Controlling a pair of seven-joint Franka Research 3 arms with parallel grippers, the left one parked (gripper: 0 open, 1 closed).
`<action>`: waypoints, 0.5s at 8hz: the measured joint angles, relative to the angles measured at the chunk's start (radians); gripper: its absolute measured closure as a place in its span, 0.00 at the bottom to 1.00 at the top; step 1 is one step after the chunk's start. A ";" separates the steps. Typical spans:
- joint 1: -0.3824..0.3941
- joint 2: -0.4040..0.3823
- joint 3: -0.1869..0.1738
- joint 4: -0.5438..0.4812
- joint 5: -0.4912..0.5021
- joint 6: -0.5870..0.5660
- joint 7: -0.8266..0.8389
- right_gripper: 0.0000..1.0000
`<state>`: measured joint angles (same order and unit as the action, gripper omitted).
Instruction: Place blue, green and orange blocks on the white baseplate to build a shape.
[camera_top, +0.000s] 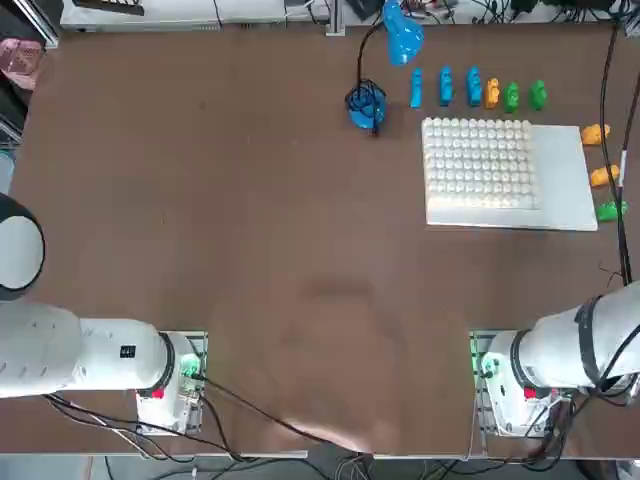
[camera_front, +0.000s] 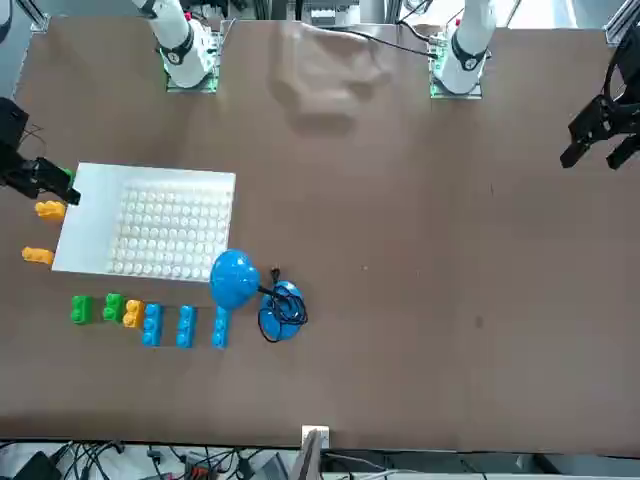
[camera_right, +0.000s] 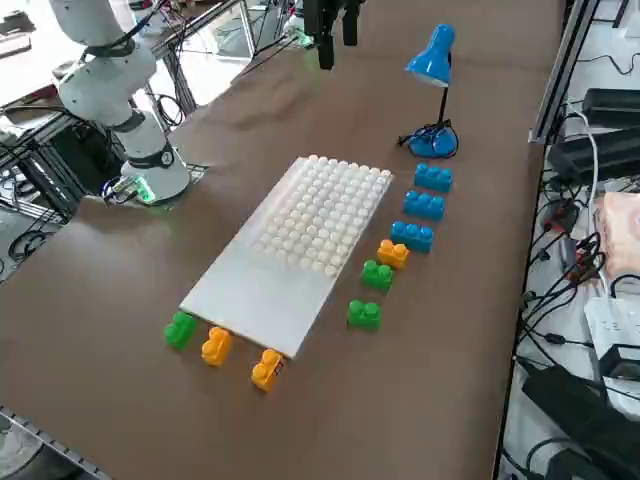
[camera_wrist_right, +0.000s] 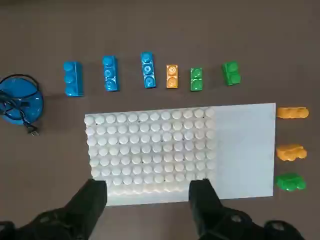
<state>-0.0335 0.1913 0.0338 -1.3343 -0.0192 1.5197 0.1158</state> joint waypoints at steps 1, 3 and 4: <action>0.000 0.000 0.000 0.000 0.000 0.000 0.000 0.00; 0.001 0.000 0.000 0.000 0.000 0.002 0.000 0.00; 0.003 0.000 0.001 -0.001 0.000 0.002 0.000 0.00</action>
<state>-0.0304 0.1913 0.0343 -1.3350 -0.0193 1.5217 0.1155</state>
